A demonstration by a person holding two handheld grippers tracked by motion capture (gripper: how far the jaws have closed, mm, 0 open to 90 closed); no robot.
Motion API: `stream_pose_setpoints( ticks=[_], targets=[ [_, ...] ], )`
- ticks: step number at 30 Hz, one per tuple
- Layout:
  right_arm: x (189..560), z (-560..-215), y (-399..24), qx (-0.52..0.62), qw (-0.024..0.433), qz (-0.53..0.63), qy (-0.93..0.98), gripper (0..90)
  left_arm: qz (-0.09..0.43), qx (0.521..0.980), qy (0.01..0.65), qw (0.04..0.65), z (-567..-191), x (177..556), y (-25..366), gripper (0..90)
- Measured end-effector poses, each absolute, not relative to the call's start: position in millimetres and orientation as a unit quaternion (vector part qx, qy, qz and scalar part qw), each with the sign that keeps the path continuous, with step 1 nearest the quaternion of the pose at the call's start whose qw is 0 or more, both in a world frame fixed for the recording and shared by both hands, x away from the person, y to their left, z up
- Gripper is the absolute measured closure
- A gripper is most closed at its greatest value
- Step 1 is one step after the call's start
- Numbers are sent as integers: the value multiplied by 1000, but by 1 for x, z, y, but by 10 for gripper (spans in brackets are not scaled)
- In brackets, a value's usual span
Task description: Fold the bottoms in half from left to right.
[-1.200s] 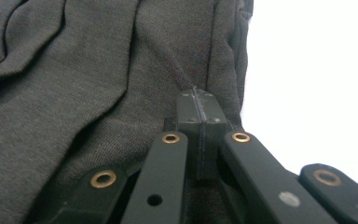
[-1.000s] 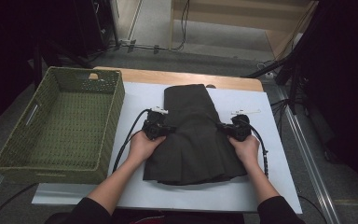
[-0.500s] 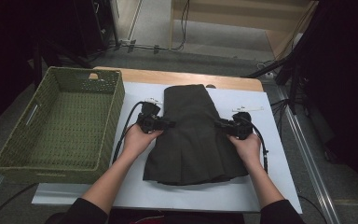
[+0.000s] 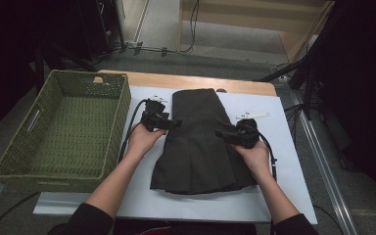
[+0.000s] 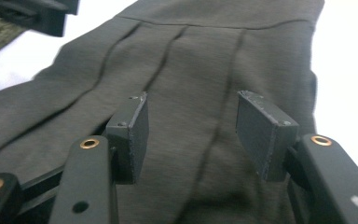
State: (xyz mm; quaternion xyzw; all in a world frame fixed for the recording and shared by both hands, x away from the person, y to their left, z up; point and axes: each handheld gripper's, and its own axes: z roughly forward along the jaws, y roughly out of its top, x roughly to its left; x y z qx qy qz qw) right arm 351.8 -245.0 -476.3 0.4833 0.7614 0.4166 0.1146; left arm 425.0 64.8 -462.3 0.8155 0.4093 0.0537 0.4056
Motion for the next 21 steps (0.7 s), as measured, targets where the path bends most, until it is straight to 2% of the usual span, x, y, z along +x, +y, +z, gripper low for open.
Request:
stream_pose_setpoints(
  ticks=[12,21],
  targets=[
    [337,-472,-224,452,104,420,780,403,60,815,417,397,-467,447,58,251],
    [337,-475,-216,449,95,419,784,404,87,822,413,383,-467,466,53,217]
  ],
)
